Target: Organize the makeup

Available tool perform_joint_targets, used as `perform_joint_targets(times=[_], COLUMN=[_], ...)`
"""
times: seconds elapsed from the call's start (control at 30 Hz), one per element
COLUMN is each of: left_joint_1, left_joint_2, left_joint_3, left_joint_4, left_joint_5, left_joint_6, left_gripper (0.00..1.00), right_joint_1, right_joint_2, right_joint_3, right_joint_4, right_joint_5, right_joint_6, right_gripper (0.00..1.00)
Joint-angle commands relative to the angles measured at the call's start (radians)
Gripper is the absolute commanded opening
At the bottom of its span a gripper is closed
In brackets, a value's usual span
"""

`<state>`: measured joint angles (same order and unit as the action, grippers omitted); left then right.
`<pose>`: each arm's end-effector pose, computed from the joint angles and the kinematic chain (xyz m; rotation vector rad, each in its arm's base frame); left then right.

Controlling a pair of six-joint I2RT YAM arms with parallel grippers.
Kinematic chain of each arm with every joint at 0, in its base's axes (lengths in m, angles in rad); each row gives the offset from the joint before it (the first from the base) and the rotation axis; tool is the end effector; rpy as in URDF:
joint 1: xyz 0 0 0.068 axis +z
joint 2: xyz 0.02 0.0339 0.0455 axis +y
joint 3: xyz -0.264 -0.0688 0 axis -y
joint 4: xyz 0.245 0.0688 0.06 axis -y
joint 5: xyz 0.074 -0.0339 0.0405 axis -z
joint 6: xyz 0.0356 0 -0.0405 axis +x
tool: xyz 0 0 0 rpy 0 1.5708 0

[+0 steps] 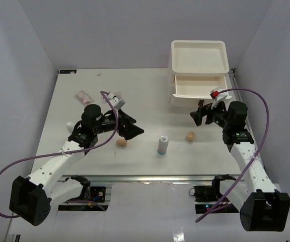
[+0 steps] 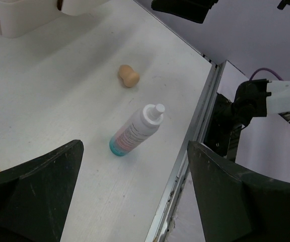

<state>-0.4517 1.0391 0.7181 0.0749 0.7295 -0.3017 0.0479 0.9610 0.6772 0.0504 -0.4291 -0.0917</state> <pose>0.2011 -0.1240 0.2962 0.6833 1.7912 -1.1795 0.2233 0.0255 0.2943 -0.4276 1.7450 0.3551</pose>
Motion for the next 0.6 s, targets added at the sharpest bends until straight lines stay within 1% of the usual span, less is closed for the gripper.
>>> perform_joint_targets(times=[0.0,0.07,0.13,0.23,0.3,0.37,0.4,0.47,0.57], left_joint_1=[-0.113,-0.179,-0.221,-0.288,-0.334,-0.377,-0.397,-0.443,-0.529], left_joint_2=[-0.039,-0.047,-0.045,-0.039,-0.026,0.000,0.019,0.073,0.162], left_joint_3=[-0.048,-0.072,-0.108,-0.163,-0.220,-0.286,-0.316,-0.344,-0.349], left_joint_4=[0.037,0.060,0.100,0.171,0.284,0.395,0.455,0.534,0.626], left_joint_5=[-0.089,-0.138,-0.217,-0.341,-0.434,-0.488,-0.512,-0.559,-0.644], left_joint_6=[0.080,0.090,0.083,0.016,-0.041,-0.047,-0.041,0.018,0.125], left_gripper=[0.94,0.91,0.89,0.89,0.88,0.87,0.85,0.85,0.85], right_joint_1=[-0.011,-0.019,-0.029,-0.031,-0.032,-0.033,-0.034,-0.035,-0.036], right_joint_2=[-0.047,-0.056,-0.062,-0.067,-0.074,-0.083,-0.087,-0.094,-0.102], right_joint_3=[-0.014,-0.021,-0.024,-0.029,-0.034,-0.041,-0.041,-0.041,-0.038], right_joint_4=[-0.104,-0.134,-0.151,-0.185,-0.217,-0.236,-0.252,-0.267,-0.280], right_joint_5=[-0.353,-0.432,-0.493,-0.571,-0.643,-0.686,-0.699,-0.712,-0.718], right_joint_6=[-0.213,-0.264,-0.317,-0.366,-0.423,-0.461,-0.481,-0.503,-0.514], right_gripper=[0.90,0.90,0.90,0.90,0.90,0.90,0.90,0.90,0.90])
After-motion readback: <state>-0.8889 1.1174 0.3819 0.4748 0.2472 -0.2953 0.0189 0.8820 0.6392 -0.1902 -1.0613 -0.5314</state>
